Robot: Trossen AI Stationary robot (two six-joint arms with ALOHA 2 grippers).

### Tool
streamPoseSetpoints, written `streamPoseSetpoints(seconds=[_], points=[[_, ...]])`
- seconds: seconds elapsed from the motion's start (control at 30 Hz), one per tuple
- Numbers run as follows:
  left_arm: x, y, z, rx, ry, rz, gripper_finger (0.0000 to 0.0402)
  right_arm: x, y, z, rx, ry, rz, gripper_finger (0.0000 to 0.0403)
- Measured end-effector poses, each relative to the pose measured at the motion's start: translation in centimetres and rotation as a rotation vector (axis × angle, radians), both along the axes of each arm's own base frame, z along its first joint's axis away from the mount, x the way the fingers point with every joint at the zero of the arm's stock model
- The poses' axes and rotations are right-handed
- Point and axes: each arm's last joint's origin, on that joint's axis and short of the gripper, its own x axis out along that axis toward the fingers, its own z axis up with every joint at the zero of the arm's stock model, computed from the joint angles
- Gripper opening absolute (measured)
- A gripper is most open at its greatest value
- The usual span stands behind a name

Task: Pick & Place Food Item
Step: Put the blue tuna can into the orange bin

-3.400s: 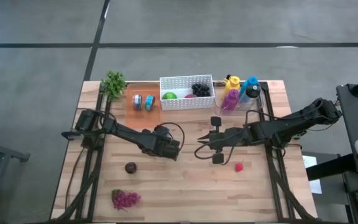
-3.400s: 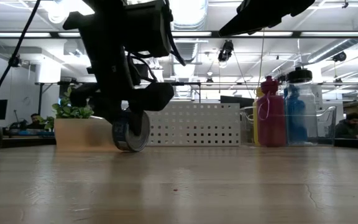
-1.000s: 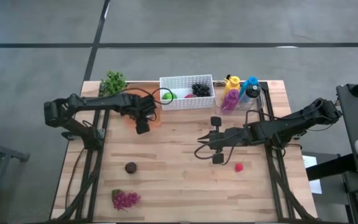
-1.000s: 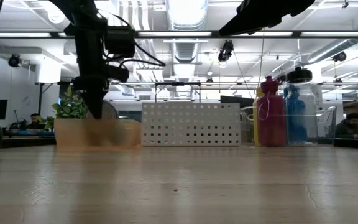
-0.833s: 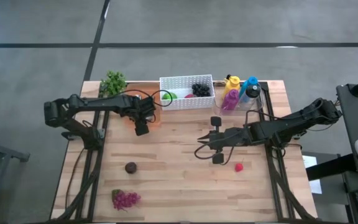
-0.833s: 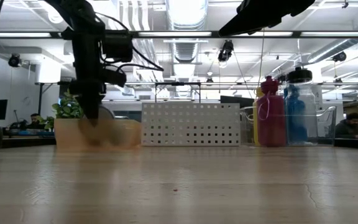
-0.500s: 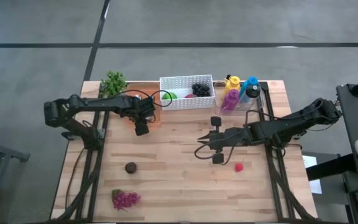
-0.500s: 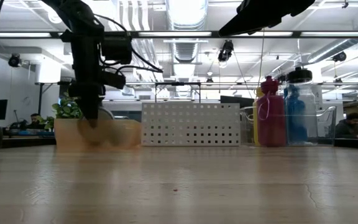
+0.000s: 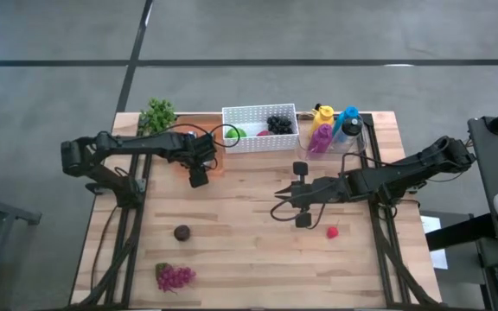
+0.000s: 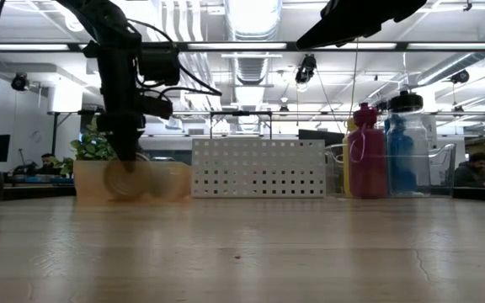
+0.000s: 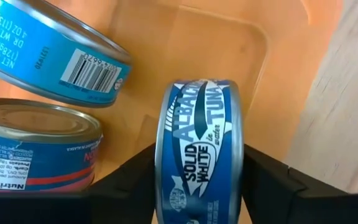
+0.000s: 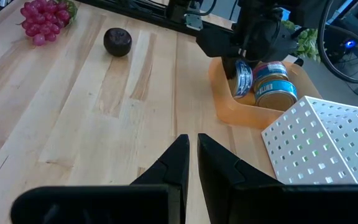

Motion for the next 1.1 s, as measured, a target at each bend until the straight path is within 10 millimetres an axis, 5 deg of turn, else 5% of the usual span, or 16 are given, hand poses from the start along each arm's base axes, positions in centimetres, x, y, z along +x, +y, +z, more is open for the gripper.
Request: streamPoseSetpoints(seconds=[0.5, 1.1], points=[[-0.1, 0.2, 0.1, 0.069, 0.009, 0.061, 0.0333, 0.0, 0.0, 0.0, 0.0, 0.0, 0.0, 0.0028], [1.1, 0.6, 3.8, 0.07, -0.019, 0.084, 0.0303, 0.0, 0.0, 0.0, 0.0, 0.0, 0.0, 0.0028]])
